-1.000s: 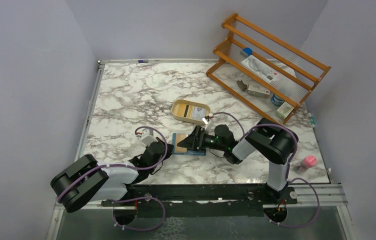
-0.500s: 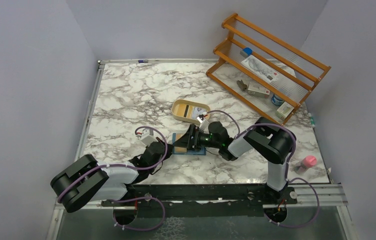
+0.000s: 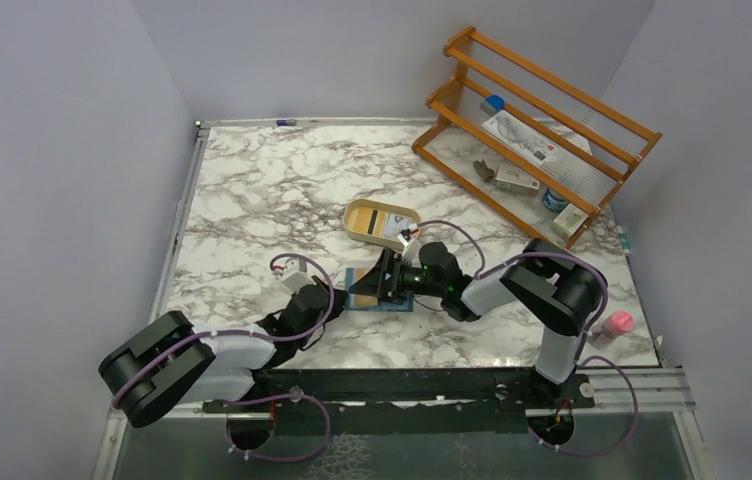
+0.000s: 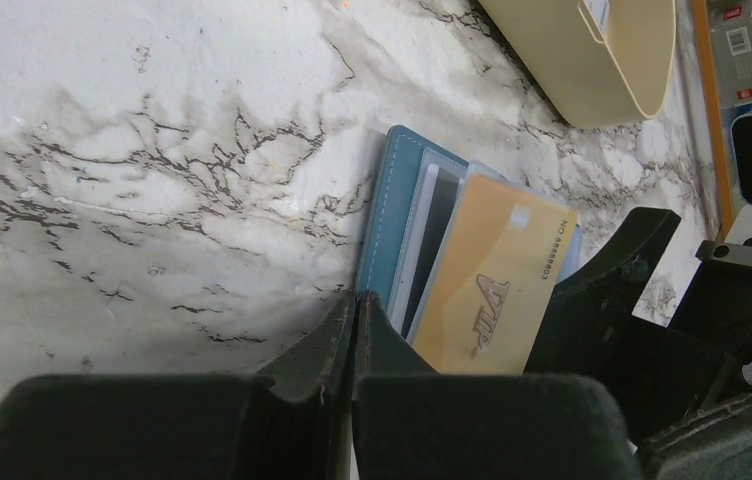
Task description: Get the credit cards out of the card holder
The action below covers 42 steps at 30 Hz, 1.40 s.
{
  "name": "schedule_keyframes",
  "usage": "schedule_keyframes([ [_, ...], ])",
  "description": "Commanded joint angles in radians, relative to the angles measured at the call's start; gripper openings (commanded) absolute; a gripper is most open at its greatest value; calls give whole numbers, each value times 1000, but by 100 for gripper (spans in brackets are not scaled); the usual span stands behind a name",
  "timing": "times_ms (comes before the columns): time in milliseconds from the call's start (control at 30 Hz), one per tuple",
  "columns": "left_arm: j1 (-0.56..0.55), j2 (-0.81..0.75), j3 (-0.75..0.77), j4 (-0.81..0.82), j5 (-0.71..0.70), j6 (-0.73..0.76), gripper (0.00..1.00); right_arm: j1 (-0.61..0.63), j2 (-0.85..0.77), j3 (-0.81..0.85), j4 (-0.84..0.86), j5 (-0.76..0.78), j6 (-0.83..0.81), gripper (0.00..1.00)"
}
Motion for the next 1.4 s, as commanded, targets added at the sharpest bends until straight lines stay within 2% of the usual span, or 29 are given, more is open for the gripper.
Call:
schedule_keyframes([
  [0,-2,-11,-22,-19,5,-7,0,-5,-40,-20,-2,-15,1,86],
  [433,-2,-25,-28,-23,6,-8,0,-22,-75,-66,-73,14,-36,80],
  [700,-2,-31,-31,-25,9,-5,0,-25,29,-98,-12,31,-49,52],
  [833,-2,-34,-36,-27,8,-7,0,-24,23,-111,-27,57,-56,44],
  [967,-3,-26,-32,-27,8,-7,0,-25,1,-114,-77,87,-76,29],
  [1367,-2,-25,-36,-27,14,-8,0,-26,-25,-149,-86,94,-90,24],
])
